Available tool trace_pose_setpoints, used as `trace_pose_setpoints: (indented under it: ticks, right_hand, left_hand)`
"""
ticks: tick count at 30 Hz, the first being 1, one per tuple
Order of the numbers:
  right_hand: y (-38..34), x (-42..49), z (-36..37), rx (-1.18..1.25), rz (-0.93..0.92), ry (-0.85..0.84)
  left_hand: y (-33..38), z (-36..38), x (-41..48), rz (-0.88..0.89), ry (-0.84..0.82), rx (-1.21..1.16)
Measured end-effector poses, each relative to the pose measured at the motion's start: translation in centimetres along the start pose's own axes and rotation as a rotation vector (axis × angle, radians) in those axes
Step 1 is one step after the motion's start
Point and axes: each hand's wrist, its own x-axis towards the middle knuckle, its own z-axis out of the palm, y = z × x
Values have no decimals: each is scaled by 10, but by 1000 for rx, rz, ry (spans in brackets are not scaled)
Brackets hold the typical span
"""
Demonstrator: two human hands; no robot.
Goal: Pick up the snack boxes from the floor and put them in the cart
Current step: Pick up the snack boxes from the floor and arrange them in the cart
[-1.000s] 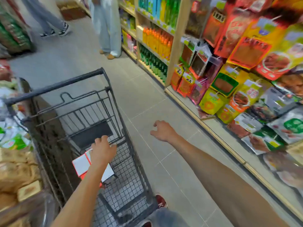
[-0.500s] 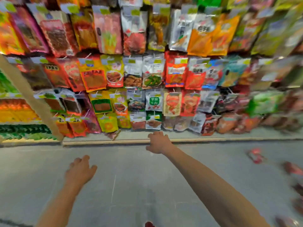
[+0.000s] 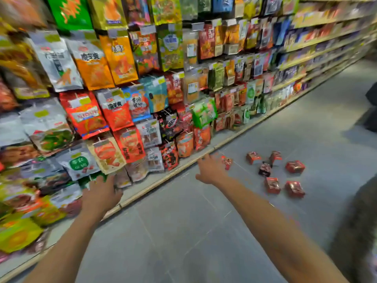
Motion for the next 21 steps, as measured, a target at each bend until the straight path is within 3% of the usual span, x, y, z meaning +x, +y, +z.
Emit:
trace_pose_setpoints:
  ticks: [11,21]
  right_hand:
    - [267,19,-12,23,274,26]
    - [389,26,29,113,462,-52]
  left_hand:
    - [289,-39,102,311,73,41]
    - [458,-31,159,547,22,88]
